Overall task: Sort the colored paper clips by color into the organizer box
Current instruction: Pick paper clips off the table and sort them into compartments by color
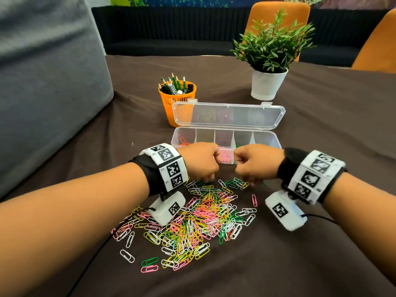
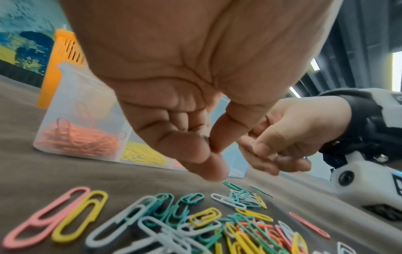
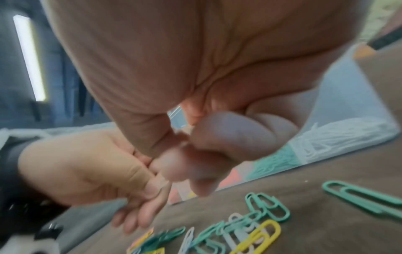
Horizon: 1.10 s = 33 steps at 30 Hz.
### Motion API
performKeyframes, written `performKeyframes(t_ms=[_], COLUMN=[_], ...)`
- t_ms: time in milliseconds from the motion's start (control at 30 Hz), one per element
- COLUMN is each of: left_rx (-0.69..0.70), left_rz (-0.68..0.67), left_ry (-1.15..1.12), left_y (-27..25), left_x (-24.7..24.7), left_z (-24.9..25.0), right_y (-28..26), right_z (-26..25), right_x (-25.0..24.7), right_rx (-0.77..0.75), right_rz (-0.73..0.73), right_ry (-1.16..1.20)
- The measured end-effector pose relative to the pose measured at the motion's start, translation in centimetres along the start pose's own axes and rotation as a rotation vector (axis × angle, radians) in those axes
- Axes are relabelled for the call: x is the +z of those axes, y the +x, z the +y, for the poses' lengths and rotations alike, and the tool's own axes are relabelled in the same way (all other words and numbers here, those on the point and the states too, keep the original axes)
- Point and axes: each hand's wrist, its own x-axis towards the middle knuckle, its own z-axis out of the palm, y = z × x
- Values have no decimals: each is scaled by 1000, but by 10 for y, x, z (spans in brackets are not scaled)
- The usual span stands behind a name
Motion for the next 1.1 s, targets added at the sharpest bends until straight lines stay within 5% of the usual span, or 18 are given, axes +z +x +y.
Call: performKeyframes(t_ms=[167, 433, 800, 933, 1100], left_rx=[95, 198, 115, 115, 92], left_rz=[-53, 29, 33, 25, 59], left_ry=[256, 540, 487, 453, 453], left_y=[-2, -4, 0, 3, 3], left_x=[-1, 11, 14, 13, 17], left_z=[15, 7, -3, -1, 2], right_y=[-10, -9, -25, -15, 1], right_z=[21, 30, 39, 20, 6], right_x=[-8, 15, 4, 13, 17], right_rx=[39, -52, 32, -80, -20], right_rz=[28, 25, 192, 173, 99], right_ry=[197, -308, -544, -471, -459])
